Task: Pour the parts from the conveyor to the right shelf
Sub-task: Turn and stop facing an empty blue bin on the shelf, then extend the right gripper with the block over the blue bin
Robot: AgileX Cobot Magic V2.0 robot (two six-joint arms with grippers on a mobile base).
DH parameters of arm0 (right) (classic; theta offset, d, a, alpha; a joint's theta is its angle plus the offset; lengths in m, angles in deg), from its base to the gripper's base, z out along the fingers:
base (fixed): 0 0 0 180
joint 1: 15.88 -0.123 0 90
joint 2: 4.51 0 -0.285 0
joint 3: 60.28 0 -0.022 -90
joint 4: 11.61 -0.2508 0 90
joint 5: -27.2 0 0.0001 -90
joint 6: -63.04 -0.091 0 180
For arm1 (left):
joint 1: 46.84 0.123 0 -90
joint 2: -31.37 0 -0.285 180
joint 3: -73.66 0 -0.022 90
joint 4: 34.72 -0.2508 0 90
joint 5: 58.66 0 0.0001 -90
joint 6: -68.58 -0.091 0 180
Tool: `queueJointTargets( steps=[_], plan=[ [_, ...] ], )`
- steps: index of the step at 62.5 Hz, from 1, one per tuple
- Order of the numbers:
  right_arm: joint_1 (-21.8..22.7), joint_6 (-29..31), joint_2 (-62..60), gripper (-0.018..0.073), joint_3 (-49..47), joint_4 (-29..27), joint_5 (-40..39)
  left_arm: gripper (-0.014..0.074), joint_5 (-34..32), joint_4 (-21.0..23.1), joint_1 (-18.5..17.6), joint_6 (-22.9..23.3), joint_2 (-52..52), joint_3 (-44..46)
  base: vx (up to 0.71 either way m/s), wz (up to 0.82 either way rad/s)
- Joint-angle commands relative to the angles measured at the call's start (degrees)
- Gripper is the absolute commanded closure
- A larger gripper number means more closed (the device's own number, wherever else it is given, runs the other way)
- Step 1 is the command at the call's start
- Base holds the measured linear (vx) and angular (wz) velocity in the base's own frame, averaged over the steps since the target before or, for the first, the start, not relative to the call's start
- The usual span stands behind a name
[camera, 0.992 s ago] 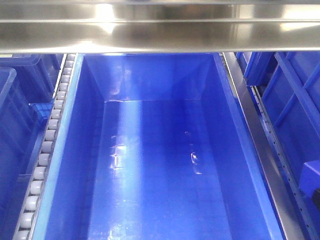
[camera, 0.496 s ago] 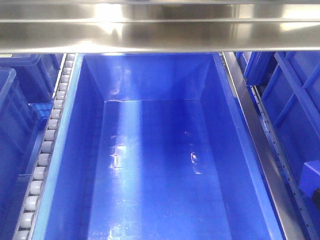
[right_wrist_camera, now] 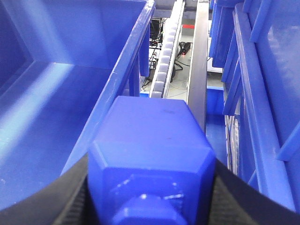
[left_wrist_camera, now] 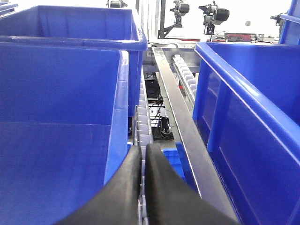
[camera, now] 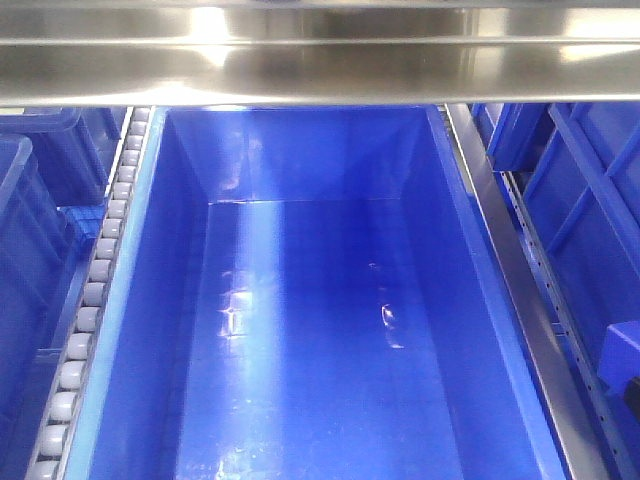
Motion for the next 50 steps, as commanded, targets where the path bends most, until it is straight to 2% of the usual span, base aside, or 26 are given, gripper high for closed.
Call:
queueJointTargets(
  steps=[1, 10, 16, 20, 25, 29, 34, 39, 50],
  plan=[
    [0.04, 0.27, 1.44, 0.0563, -1.88, -0.72, -6.40, 0.0603, -4.46, 0.09, 0.01, 0.24, -0.66, -1.76, 0.00, 0.00],
    [0.04, 1.41, 5.77, 0.0561, -4.47, -2.47, -8.32, 0.0603, -4.46, 0.09, 0.01, 0.24, -0.71, -1.76, 0.00, 0.00],
    [0.04, 7.93, 11.63, 0.0561, -6.88, -7.62, -7.80, 0.0603, -4.46, 0.09, 0.01, 0.24, -0.71, -1.76, 0.00, 0.00],
    [0.04, 16.34, 15.55, 0.0561, -8.98, -13.59, -7.10, 0.0603, -4.46, 0.09, 0.01, 0.24, -0.71, -1.76, 0.00, -0.01],
    [-0.07, 27.90, 20.08, 0.0561, -11.48, -24.22, -5.89, 0.0603, -4.46, 0.09, 0.01, 0.24, -0.71, -1.76, -0.01, -0.04],
    [-0.63, 35.26, 22.81, 0.0561, -12.97, -34.47, -4.26, 0.0603, -4.46, 0.09, 0.01, 0.24, -0.71, -1.76, -0.02, -0.07],
    [-2.30, 43.21, 24.09, 0.0561, -13.83, -43.00, -1.16, 0.0603, -4.46, 0.09, 0.01, 0.24, -0.76, -1.76, -0.02, -0.08],
    [-2.84, 45.00, 24.17, 0.0561, -13.82, -47.61, -0.61, 0.0603, -4.46, 0.09, 0.01, 0.24, -0.76, -1.76, -0.01, -0.01],
    [-2.83, 44.89, 24.04, 0.0561, -13.82, -47.75, 0.49, 0.0603, -4.46, 0.09, 0.01, 0.24, -0.76, -1.76, 0.00, 0.01]
  ],
)
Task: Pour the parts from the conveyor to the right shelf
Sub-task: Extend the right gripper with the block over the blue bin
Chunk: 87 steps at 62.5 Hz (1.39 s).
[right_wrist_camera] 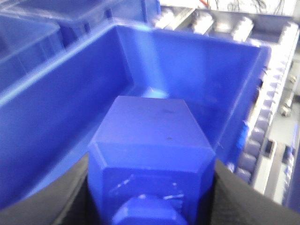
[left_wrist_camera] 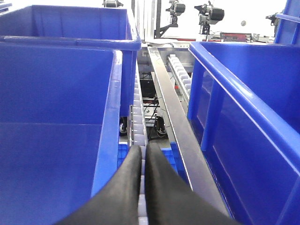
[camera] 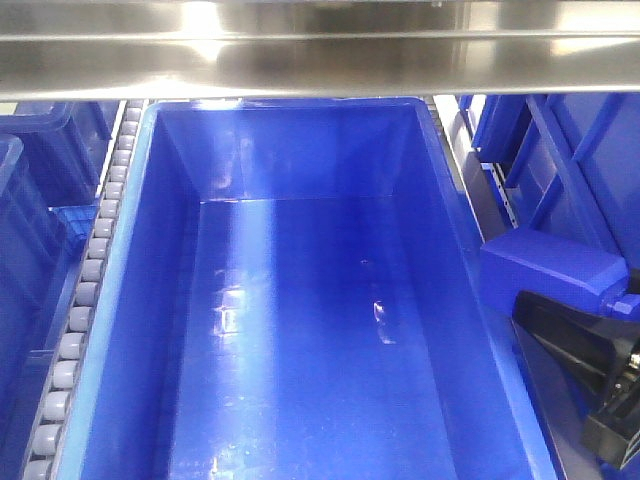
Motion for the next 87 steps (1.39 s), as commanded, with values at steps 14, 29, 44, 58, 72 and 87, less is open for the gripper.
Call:
queueJointTargets(
  steps=[14, 29, 44, 58, 72, 87],
  plan=[
    [-0.18, 9.32, 3.59, 0.0561, -2.02, -10.76, 1.24, 0.0603, -4.46, 0.09, 0.01, 0.24, -0.76, -1.76, 0.00, 0.00],
    [-0.18, 13.14, 7.79, 0.0561, -4.42, -14.87, 4.21, 0.0603, -4.46, 0.09, 0.01, 0.24, -0.76, -1.76, 0.00, 0.00],
    [-0.18, 12.60, 13.37, 0.0561, -12.76, -14.89, 6.65, 0.0603, -4.46, 0.09, 0.01, 0.24, -0.76, -1.76, 0.00, 0.00],
    [-5.39, 13.79, 19.88, 0.0561, -13.32, -14.61, 0.57, 0.0603, -4.46, 0.09, 0.01, 0.24, -0.76, -1.76, 0.00, 0.00],
    [-23.79, 13.24, 28.48, 0.0561, -13.32, -12.26, -23.52, 0.0603, -4.46, 0.09, 0.01, 0.24, -0.76, -1.76, 0.00, 0.00],
    [-32.84, 13.20, 44.52, 0.0561, -19.84, -12.48, -34.94, 0.0603, -4.46, 0.09, 0.01, 0.24, -0.76, -1.76, 0.00, 0.00]
  ],
)
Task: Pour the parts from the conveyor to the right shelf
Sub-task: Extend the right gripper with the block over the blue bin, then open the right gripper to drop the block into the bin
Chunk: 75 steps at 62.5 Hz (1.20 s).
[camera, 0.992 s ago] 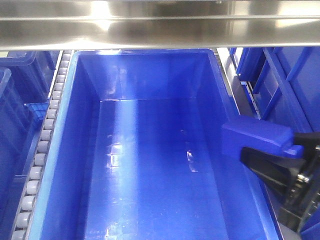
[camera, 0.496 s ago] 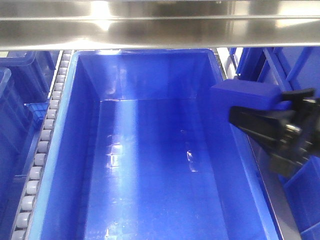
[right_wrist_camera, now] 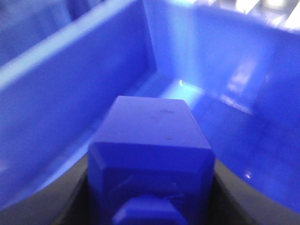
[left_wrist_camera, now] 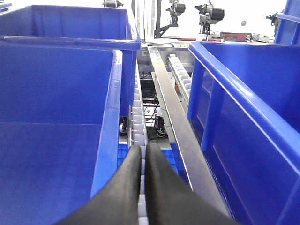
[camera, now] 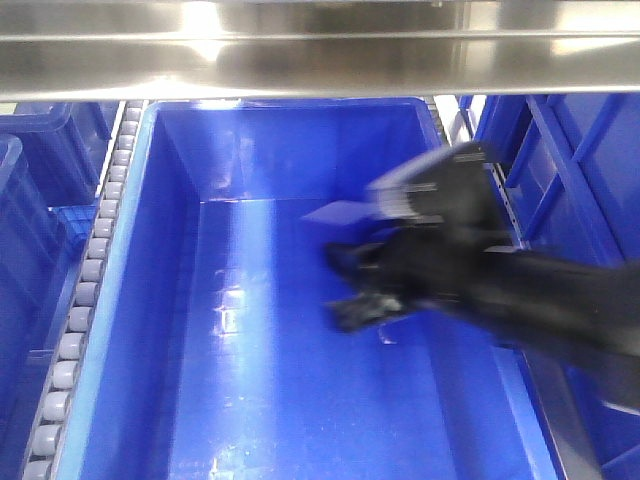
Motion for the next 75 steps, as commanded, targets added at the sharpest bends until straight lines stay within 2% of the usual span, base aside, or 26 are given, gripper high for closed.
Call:
queueJointTargets(
  steps=[1, 8, 18, 25, 39, 46, 52, 61, 75],
  plan=[
    [-1.69, -0.21, 4.96, 0.0560, -5.10, -0.73, -3.93, 0.0603, -4.46, 0.09, 0.01, 0.24, -0.76, -1.76, 0.00, 0.00],
    [-1.38, -2.76, 11.56, 0.0547, -7.91, -4.01, -4.76, 0.0603, -4.46, 0.09, 0.01, 0.24, -0.80, -1.76, 0.00, 0.00],
    [-1.38, -2.57, 17.50, 0.0483, -8.89, -3.72, -5.24, 0.0603, -4.46, 0.09, 0.01, 0.24, -0.82, -1.76, 0.00, 0.00],
    [-1.38, -2.63, 20.18, 0.0366, -8.89, -3.36, -5.13, 0.0603, -4.46, 0.09, 0.01, 0.24, -0.82, -1.76, 0.00, 0.00],
    [-1.38, -2.63, 22.52, 0.0058, -8.89, -3.36, -6.80, 0.0603, -4.46, 0.09, 0.01, 0.24, -0.82, -1.76, 0.00, 0.00],
    [-1.38, -2.63, 21.77, -0.0031, -8.82, -3.36, -8.20, 0.0603, -4.46, 0.09, 0.01, 0.24, -0.82, -1.76, 0.00, 0.00],
    [-1.38, -2.63, 19.97, -0.0046, -8.82, -3.36, -8.26, 0.0603, -4.46, 0.09, 0.01, 0.24, -0.82, -1.76, 0.00, 0.00],
    [-1.38, -2.11, 15.03, -0.0017, -7.75, -3.36, -8.32, 0.0603, -4.46, 0.09, 0.01, 0.24, -0.82, -1.76, 0.00, 0.00],
    [-1.38, 0.33, 3.93, 0.0023, 0.14, -3.30, -12.13, 0.0603, -4.46, 0.09, 0.01, 0.24, -0.82, -1.76, 0.00, 0.00]
  ],
)
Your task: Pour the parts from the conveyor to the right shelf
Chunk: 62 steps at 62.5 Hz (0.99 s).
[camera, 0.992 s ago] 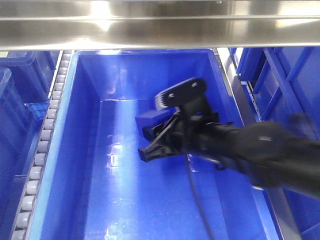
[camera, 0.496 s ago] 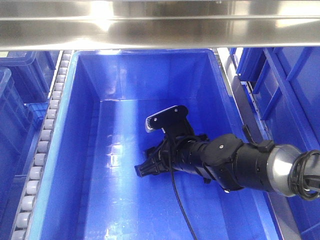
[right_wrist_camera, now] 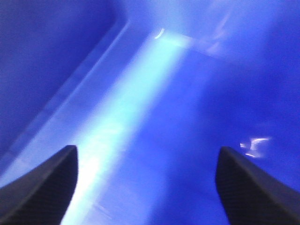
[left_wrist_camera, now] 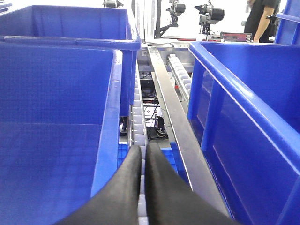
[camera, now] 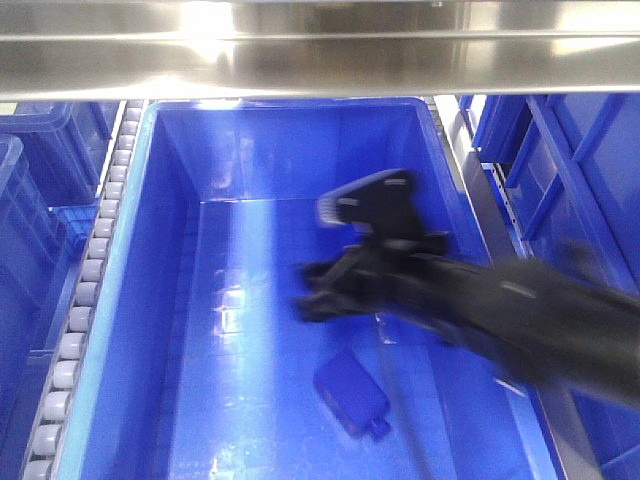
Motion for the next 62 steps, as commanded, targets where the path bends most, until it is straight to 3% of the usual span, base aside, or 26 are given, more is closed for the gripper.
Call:
queueJointTargets(
  steps=[1, 47, 62],
  plan=[
    [0.11, 1.30, -7.48, 0.0025, 2.47, 0.59, -2.44, 0.0603, -4.46, 0.09, 0.01, 0.24, -0.82, -1.76, 0.00, 0.00],
    [-0.03, 3.65, -52.37, 0.0024, 23.93, 0.82, 7.50, 0.0603, -4.46, 0.09, 0.01, 0.24, -0.82, -1.76, 0.00, 0.00],
    [-0.03, 3.65, -62.80, 0.0025, 28.78, 3.51, 15.52, 0.0603, -4.46, 0.09, 0.01, 0.24, -0.82, -1.76, 0.00, 0.00]
  ],
)
